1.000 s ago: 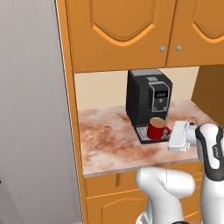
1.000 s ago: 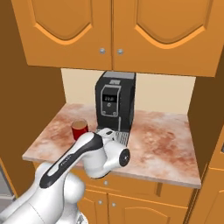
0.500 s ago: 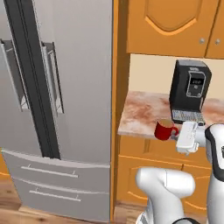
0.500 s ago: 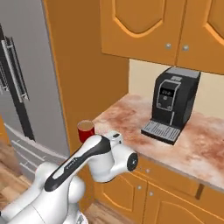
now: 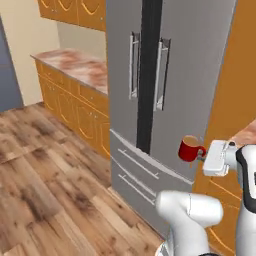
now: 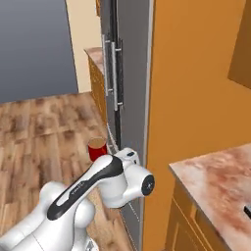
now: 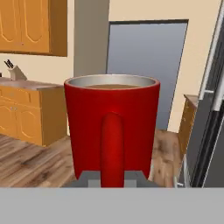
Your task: Pick up the brewed coffee from the coffee machine and place it next to the breakfast plate on the dining counter.
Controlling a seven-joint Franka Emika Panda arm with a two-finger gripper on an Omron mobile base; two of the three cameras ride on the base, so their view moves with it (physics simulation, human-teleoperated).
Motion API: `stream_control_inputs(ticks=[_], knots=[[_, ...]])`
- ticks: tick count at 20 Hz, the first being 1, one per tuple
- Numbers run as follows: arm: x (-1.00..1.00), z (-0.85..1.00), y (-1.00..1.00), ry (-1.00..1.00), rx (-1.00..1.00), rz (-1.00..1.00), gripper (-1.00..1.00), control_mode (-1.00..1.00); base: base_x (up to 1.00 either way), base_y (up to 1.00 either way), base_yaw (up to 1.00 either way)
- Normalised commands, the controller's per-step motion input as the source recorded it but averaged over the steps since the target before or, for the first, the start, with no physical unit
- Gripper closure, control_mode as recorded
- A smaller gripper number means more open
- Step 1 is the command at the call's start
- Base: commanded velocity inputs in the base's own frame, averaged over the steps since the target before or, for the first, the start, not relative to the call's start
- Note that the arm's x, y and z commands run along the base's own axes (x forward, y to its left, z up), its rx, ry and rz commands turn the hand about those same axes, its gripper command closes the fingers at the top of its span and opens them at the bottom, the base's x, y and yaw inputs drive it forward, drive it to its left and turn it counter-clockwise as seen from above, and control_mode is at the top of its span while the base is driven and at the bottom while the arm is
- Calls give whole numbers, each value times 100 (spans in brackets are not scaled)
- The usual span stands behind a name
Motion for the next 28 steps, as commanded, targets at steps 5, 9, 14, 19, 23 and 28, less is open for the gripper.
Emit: stream_control_inputs(ticks=[5, 9, 14, 19, 23, 28], knots=[[0, 0, 0, 0, 0, 0, 100, 100, 5, 1, 92], [0, 0, 0, 0, 0, 0, 100, 100, 0, 0, 94], [0, 0, 0, 0, 0, 0, 100, 100, 7, 1, 91], [0, 0, 0, 0, 0, 0, 100, 100, 23, 9, 84], [0, 0, 0, 0, 0, 0, 100, 100, 37, 12, 79], [0, 0, 0, 0, 0, 0, 100, 100, 34, 20, 77]])
